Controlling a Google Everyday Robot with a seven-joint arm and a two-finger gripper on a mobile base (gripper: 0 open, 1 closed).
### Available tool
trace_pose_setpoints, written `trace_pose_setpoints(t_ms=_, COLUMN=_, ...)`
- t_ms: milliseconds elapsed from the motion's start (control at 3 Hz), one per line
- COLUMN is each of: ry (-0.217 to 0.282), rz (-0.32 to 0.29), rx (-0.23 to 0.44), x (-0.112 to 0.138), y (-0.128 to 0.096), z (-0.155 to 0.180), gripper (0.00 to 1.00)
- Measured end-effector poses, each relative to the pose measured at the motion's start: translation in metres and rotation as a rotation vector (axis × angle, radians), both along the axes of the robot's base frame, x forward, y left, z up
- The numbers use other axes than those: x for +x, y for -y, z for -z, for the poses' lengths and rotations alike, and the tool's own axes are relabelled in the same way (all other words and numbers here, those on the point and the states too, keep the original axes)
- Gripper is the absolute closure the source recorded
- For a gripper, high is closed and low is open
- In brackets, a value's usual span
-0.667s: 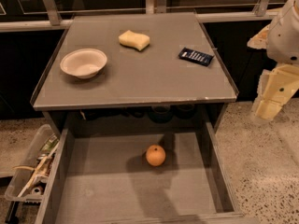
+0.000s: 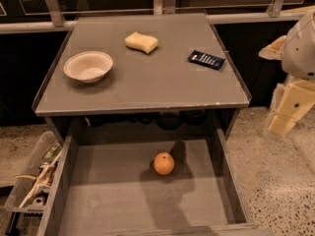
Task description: Pick orange from top drawer and place on counter
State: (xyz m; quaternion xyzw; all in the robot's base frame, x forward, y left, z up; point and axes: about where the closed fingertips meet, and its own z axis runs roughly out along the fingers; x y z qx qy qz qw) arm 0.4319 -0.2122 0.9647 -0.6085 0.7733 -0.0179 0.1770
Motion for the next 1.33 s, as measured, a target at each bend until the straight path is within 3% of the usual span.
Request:
trace_pose_setpoints(t_ms=1000, ry=-0.057, rz=-0.048, rx=0.170, x=-0.019, y=-0.032, z=0.108, gripper=0.00)
trace_pose_setpoints(t_ms=1333, ry=-0.057, rz=-0.048, rx=0.170, x=-0.019, y=-0.033, z=0.108, gripper=0.00)
